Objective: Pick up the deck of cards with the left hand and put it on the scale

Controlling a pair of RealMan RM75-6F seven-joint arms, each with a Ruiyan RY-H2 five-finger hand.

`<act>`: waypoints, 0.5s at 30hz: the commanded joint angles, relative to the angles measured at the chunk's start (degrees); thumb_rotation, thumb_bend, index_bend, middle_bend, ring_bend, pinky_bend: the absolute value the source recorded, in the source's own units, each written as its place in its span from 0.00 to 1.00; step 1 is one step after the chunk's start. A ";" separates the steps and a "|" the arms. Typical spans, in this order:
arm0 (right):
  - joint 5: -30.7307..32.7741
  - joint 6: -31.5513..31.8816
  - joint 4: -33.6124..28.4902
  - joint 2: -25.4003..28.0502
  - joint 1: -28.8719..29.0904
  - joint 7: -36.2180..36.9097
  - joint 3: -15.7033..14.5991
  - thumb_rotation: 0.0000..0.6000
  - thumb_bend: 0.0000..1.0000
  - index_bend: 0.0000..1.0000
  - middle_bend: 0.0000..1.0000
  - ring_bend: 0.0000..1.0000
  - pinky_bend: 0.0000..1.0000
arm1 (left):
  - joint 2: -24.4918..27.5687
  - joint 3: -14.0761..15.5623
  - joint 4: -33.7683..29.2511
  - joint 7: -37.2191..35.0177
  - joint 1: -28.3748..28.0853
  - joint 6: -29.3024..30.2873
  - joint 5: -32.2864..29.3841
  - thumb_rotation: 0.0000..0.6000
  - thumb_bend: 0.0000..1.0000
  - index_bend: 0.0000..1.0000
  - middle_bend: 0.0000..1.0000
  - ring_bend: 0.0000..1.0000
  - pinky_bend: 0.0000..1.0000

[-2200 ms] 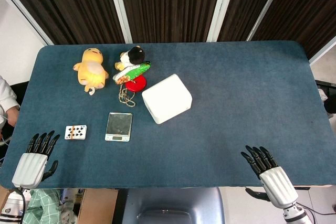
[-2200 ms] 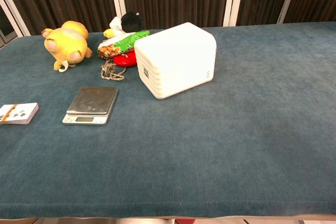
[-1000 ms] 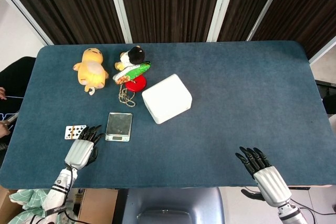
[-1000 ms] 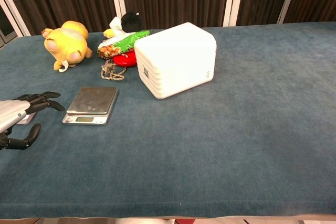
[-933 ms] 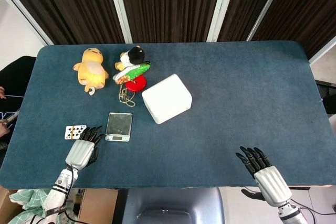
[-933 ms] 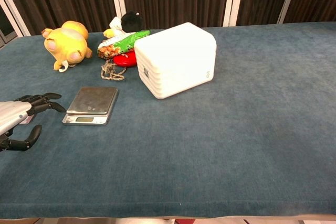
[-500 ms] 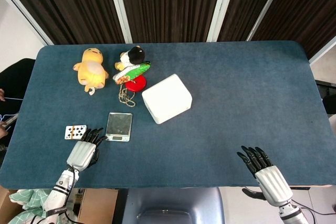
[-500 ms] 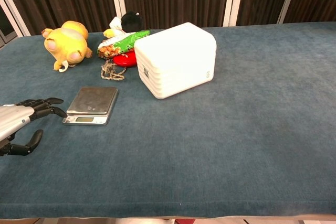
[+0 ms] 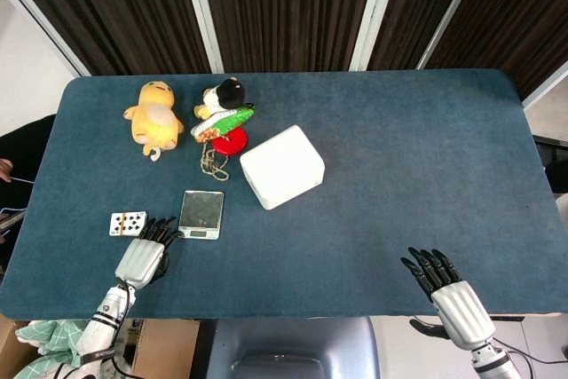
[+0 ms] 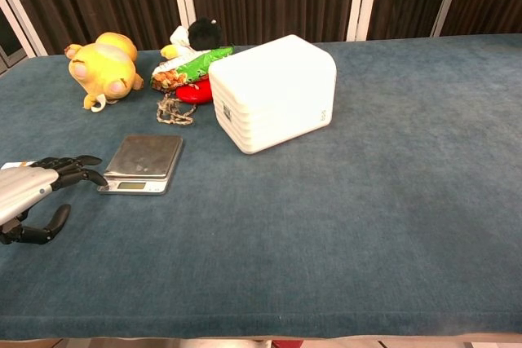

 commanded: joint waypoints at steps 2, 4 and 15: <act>-0.01 0.08 -0.02 0.04 -0.03 0.09 0.00 1.00 0.11 0.00 0.00 0.00 0.00 | -0.06 0.03 -0.12 0.60 -0.18 0.01 -0.11 1.00 0.71 0.20 0.00 0.00 0.00; -0.06 0.20 0.00 0.05 -0.05 0.14 0.02 1.00 0.11 0.00 0.00 0.00 0.00 | -0.03 0.08 -0.28 0.87 -0.22 0.17 -0.07 1.00 0.71 0.20 0.00 0.00 0.00; -0.38 0.72 0.13 0.19 -0.20 0.53 -0.01 1.00 0.11 0.00 0.00 0.00 0.00 | -0.10 0.61 0.19 1.19 -0.53 -1.01 -0.87 1.00 0.72 0.20 0.00 0.00 0.00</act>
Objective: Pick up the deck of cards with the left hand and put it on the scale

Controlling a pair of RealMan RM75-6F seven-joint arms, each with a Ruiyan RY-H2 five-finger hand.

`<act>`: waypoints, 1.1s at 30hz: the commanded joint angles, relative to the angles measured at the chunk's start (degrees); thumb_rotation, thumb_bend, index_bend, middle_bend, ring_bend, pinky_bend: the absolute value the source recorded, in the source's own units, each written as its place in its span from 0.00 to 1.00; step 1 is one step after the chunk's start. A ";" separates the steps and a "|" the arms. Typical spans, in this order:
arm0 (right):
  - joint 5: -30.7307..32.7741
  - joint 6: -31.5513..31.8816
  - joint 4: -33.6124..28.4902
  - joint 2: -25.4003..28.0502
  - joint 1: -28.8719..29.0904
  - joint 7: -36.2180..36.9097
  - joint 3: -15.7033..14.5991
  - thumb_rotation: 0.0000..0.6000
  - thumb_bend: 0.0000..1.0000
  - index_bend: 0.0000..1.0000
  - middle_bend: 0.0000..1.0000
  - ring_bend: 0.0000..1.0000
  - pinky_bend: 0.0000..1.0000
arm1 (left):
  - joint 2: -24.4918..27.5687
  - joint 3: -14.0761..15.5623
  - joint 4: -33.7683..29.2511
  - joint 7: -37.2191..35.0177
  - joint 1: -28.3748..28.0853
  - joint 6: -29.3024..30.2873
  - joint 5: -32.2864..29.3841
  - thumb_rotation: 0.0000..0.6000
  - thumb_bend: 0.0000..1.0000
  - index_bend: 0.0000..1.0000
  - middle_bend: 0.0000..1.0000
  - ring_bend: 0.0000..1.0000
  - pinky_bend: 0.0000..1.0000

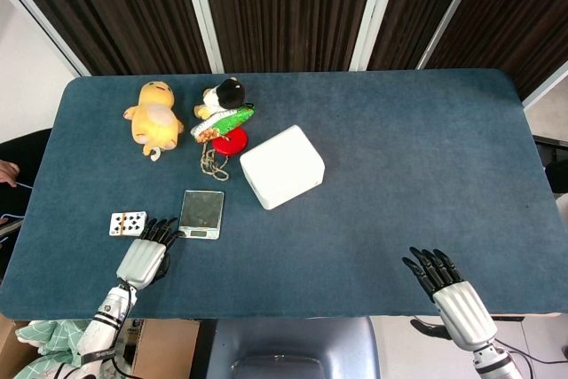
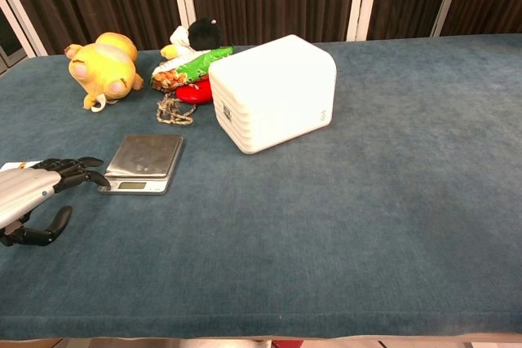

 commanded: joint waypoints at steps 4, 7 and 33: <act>-0.09 0.07 0.07 0.03 -0.01 0.12 -0.01 1.00 0.11 0.00 0.00 0.00 0.00 | 0.06 0.06 0.41 -0.27 -0.43 -1.33 -0.78 1.00 0.72 0.20 0.00 0.00 0.00; -0.12 0.07 0.11 0.02 -0.01 0.13 0.00 1.00 0.11 0.00 0.00 0.00 0.00 | 0.23 0.10 0.27 -0.71 -0.68 -1.95 -1.01 1.00 0.72 0.20 0.00 0.00 0.00; -0.67 0.78 0.21 0.16 -0.28 0.53 -0.09 1.00 0.11 0.00 0.00 0.00 0.00 | 4.23 -1.54 -1.80 -2.96 -1.36 2.55 1.05 1.00 0.51 0.06 0.00 0.00 0.00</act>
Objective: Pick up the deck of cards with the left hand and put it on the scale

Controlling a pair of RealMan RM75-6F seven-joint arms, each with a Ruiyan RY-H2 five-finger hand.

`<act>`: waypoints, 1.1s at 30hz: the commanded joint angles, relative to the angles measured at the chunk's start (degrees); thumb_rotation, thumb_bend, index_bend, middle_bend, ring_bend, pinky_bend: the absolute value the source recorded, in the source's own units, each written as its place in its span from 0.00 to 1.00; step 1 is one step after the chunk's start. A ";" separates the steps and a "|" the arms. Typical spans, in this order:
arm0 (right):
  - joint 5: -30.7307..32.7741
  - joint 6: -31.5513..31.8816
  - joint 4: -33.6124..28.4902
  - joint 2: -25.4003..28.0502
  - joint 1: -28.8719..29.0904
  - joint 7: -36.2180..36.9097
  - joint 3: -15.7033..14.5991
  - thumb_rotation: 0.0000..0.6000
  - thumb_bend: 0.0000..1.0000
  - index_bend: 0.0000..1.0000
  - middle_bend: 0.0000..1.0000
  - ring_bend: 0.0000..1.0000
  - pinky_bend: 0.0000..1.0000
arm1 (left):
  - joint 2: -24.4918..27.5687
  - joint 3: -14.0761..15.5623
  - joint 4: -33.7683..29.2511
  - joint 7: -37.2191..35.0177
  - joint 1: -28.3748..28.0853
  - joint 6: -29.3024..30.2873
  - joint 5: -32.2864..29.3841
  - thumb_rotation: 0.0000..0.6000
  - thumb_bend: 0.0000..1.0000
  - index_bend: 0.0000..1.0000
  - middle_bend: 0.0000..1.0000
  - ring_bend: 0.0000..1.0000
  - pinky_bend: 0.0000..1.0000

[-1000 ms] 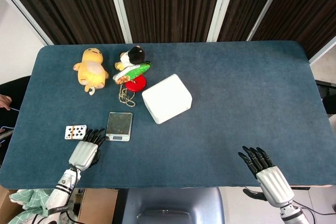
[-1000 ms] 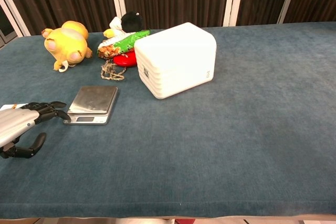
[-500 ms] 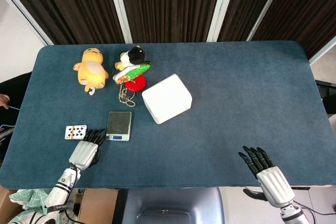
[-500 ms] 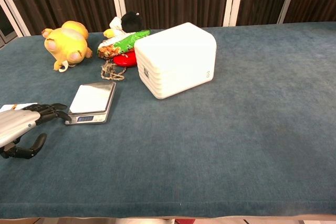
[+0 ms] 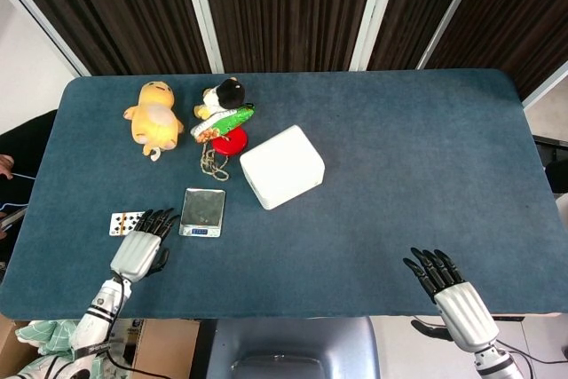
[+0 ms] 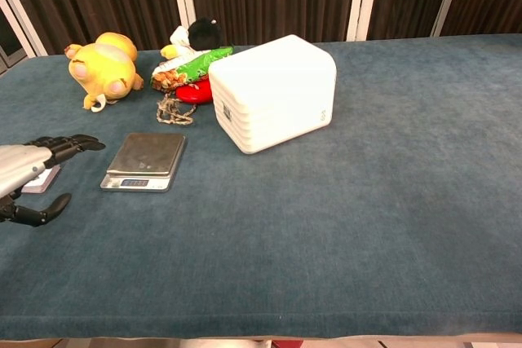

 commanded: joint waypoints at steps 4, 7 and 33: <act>-0.04 0.10 -0.02 -0.04 -0.09 -0.21 0.02 1.00 0.11 0.00 0.00 0.00 0.00 | 2.38 -0.76 0.83 1.44 -0.06 -0.99 -1.89 1.00 0.45 0.06 0.00 0.00 0.00; -0.11 0.04 -0.04 -0.14 -0.12 -0.44 -0.02 1.00 0.11 0.00 0.00 0.00 0.00 | 2.57 -1.08 2.67 2.17 -0.20 -2.89 -4.09 1.00 0.42 0.06 0.00 0.00 0.00; 0.12 -0.57 -0.17 -0.54 -0.10 -1.39 0.02 1.00 0.11 0.00 0.00 0.00 0.00 | -2.55 -2.50 15.78 0.57 -1.62 -8.95 -9.53 1.00 0.40 0.35 0.26 0.00 0.00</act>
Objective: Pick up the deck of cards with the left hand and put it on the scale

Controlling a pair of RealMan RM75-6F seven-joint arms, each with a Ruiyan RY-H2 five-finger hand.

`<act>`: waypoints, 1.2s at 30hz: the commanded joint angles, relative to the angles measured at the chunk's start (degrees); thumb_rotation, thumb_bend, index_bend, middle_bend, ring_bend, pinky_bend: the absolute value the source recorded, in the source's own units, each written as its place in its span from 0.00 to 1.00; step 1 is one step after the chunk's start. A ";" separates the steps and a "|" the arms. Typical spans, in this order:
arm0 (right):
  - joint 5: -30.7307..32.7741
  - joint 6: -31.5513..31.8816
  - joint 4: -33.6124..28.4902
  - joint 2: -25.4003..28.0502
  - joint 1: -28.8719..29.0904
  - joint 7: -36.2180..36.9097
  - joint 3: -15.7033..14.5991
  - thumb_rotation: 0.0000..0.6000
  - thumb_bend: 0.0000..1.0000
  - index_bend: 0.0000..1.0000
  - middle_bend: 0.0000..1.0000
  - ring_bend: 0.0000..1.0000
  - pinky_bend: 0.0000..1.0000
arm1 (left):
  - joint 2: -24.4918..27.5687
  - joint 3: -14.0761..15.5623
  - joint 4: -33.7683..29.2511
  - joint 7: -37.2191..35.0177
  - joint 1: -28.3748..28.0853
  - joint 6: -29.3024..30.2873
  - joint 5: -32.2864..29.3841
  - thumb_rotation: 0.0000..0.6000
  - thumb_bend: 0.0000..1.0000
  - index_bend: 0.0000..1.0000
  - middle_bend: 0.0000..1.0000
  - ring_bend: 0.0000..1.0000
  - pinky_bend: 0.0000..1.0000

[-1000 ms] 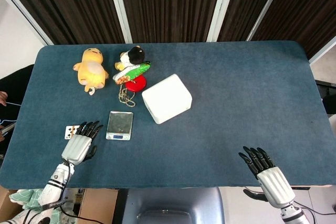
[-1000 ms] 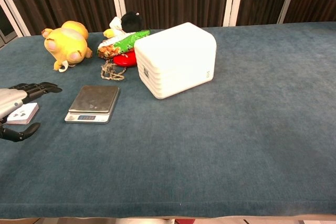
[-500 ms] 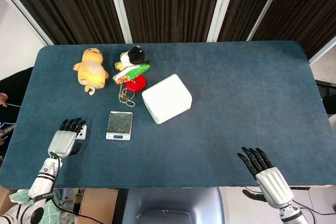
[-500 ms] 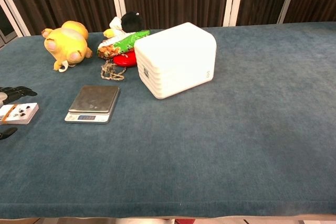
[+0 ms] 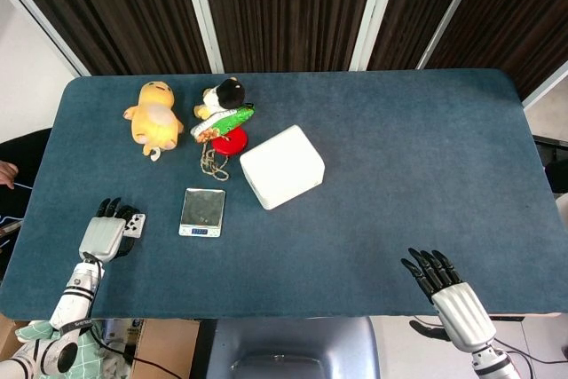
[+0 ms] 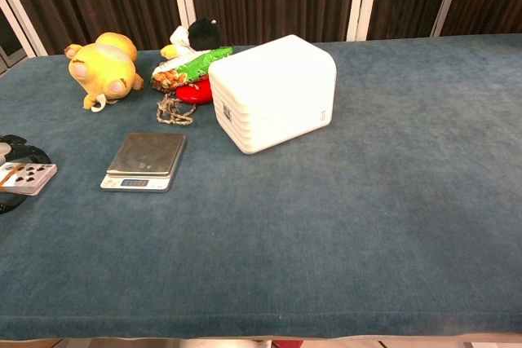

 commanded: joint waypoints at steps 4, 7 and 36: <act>0.02 0.03 -0.01 -0.01 -0.03 -0.03 0.01 1.00 0.11 0.00 0.00 0.00 0.00 | -0.69 -0.05 1.54 0.08 -0.22 -0.51 -0.17 1.00 0.40 0.43 0.39 0.05 0.00; 0.09 -0.13 0.01 -0.01 0.00 -0.18 0.00 1.00 0.11 0.00 0.00 0.00 0.00 | -0.87 -0.42 2.12 0.37 -0.32 -0.67 -0.68 1.00 0.40 0.53 0.53 0.14 0.00; -0.20 -1.38 -0.38 -0.24 0.33 -1.20 -0.44 1.00 0.11 0.00 0.00 0.00 0.00 | -7.20 -4.70 1.01 -0.78 -3.95 11.84 6.11 1.00 0.59 0.95 0.99 0.57 0.00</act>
